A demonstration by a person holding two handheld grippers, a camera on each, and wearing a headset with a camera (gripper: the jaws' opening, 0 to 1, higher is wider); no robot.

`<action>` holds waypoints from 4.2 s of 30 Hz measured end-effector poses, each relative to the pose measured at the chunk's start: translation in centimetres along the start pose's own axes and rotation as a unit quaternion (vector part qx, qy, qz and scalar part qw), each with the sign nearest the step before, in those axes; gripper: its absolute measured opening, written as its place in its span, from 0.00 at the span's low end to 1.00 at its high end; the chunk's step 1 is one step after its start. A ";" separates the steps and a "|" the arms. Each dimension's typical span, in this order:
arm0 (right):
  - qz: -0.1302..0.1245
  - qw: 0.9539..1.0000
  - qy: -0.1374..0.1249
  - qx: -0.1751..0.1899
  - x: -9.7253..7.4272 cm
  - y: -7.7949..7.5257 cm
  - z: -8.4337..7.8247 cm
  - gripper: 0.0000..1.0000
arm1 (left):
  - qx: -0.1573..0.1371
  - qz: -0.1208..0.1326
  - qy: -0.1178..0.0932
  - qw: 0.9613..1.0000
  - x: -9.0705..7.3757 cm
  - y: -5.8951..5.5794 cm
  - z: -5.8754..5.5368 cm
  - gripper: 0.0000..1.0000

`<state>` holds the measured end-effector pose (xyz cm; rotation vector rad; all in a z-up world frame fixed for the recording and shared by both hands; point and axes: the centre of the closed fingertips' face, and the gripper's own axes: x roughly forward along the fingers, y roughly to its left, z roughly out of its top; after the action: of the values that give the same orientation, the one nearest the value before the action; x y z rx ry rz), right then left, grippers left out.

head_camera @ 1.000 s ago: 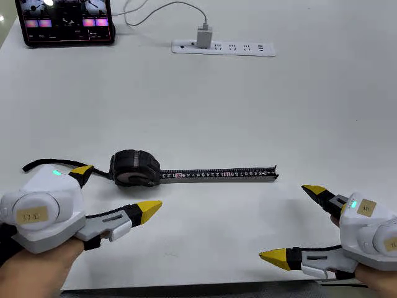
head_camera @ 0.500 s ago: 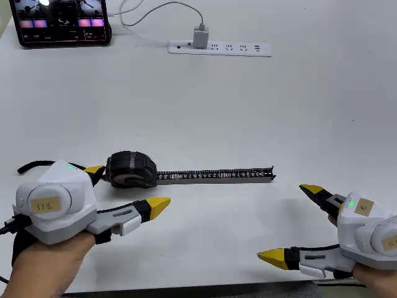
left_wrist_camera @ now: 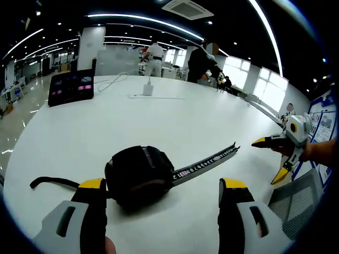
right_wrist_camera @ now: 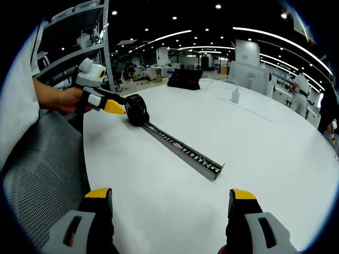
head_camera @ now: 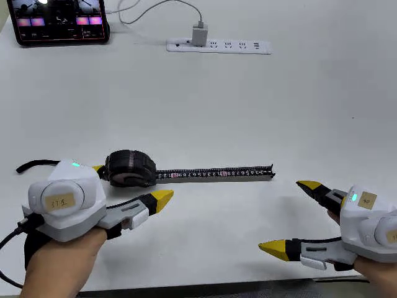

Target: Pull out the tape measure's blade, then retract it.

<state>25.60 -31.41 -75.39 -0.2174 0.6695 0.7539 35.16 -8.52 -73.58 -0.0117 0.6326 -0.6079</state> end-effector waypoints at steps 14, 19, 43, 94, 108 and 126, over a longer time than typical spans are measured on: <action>0.010 0.999 0.010 -0.029 0.5 -1.6 0.5 0.79 | -0.025 0.063 -0.001 0.998 1.1 1.0 -0.1 0.80; 0.014 0.999 0.015 -0.037 0.7 -2.0 0.7 0.76 | -0.040 0.075 -0.008 0.996 1.3 1.3 0.0 0.78; 0.033 0.997 0.039 -0.066 2.0 -4.5 1.2 0.54 | -0.092 0.124 -0.007 0.988 2.3 3.2 -0.2 0.65; 0.126 0.960 0.145 -0.201 5.1 -6.9 0.4 0.23 | -0.108 0.128 -0.003 0.986 2.8 3.8 -0.7 0.61; 0.155 0.950 0.159 -0.220 5.3 -6.7 0.2 0.14 | -0.110 0.127 -0.003 0.986 2.9 3.8 -0.8 0.61; 0.153 0.948 0.165 -0.225 5.4 -6.8 0.2 0.11 | -0.104 0.126 -0.007 0.987 2.6 3.6 -0.6 0.61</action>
<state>33.27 -33.15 -78.98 -0.6806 0.8517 1.1830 38.36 -6.86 -76.19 -0.1282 0.6700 -0.2948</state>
